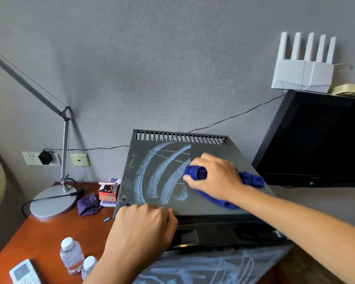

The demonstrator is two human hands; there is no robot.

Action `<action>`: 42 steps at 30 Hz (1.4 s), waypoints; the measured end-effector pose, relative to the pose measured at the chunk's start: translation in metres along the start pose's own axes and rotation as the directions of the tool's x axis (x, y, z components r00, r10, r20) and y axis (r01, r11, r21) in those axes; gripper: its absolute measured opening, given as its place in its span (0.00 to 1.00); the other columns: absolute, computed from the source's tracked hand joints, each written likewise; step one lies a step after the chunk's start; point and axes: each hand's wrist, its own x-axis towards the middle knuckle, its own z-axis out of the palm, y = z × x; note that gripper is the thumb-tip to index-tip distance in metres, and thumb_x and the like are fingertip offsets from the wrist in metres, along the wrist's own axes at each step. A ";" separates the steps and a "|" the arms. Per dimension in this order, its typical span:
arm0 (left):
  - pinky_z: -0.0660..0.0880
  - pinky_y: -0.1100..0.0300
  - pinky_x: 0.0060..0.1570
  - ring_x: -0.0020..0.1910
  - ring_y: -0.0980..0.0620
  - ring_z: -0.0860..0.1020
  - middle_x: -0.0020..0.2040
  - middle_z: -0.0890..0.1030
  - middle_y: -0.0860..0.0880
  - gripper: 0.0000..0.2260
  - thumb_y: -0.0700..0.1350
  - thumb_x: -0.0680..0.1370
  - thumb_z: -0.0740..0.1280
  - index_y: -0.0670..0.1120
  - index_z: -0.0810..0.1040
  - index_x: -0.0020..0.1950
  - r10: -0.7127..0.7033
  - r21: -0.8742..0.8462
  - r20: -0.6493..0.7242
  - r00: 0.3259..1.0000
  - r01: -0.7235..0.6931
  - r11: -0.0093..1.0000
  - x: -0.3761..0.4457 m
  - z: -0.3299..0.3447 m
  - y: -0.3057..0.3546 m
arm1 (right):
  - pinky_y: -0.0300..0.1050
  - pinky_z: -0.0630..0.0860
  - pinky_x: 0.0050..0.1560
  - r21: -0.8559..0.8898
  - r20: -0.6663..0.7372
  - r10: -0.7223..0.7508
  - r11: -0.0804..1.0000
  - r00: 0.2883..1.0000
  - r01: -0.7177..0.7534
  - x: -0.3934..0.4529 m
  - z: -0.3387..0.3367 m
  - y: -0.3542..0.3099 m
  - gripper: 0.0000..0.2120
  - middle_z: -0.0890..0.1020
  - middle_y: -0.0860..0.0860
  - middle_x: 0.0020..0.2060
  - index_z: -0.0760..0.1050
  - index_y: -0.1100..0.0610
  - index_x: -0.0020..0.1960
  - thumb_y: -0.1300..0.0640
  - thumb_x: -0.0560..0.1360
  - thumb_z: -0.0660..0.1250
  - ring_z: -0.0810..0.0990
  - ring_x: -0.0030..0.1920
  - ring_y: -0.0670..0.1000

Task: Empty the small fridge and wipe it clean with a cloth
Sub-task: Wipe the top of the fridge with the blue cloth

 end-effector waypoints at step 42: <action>0.59 0.61 0.22 0.20 0.44 0.68 0.22 0.69 0.48 0.20 0.54 0.74 0.62 0.45 0.63 0.27 -0.087 0.030 0.043 0.995 0.085 0.996 -0.007 -0.010 -0.019 | 0.45 0.74 0.46 0.030 0.052 0.049 0.998 0.997 -0.051 0.105 0.040 0.022 0.21 0.80 0.46 0.49 0.78 0.43 0.53 0.29 0.71 0.65 0.80 0.50 0.53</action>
